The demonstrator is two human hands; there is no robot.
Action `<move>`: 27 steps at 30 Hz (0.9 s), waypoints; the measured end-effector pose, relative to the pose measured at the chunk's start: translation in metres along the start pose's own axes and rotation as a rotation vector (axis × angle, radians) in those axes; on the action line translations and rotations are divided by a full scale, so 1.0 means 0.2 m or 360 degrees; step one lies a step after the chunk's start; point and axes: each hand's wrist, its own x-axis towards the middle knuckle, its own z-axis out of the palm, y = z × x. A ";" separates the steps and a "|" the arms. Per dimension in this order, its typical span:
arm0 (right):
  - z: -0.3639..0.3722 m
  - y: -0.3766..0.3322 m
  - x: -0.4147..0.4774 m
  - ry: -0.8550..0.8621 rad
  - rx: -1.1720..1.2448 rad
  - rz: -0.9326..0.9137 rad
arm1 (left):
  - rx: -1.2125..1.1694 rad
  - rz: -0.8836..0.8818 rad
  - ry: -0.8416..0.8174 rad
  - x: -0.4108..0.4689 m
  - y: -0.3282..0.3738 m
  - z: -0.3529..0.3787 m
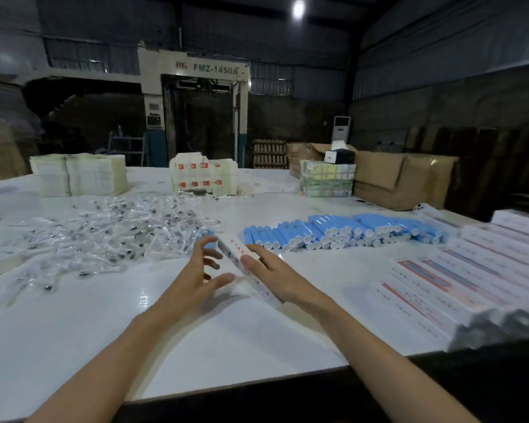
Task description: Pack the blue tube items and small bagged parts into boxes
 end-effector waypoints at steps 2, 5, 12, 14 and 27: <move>-0.12 0.00 -0.05 0.0198 -0.0228 -0.0039 | 0.0187 0.0070 -0.0009 0.00 -0.01 0.01; -0.36 -0.04 -0.16 0.0511 -0.0545 -0.0061 | 0.0286 0.0099 -0.0004 -0.01 -0.01 0.01; -0.99 -0.05 -0.51 0.1071 -0.1674 0.0131 | 0.0346 0.0193 -0.0025 -0.02 -0.02 0.00; -1.14 -0.03 -0.61 0.1153 -0.1853 0.0279 | 0.0383 0.0232 -0.0036 -0.01 -0.03 0.00; -1.52 0.07 -0.99 0.1121 -0.2185 0.1138 | 0.0532 0.0317 -0.0140 0.00 -0.08 -0.01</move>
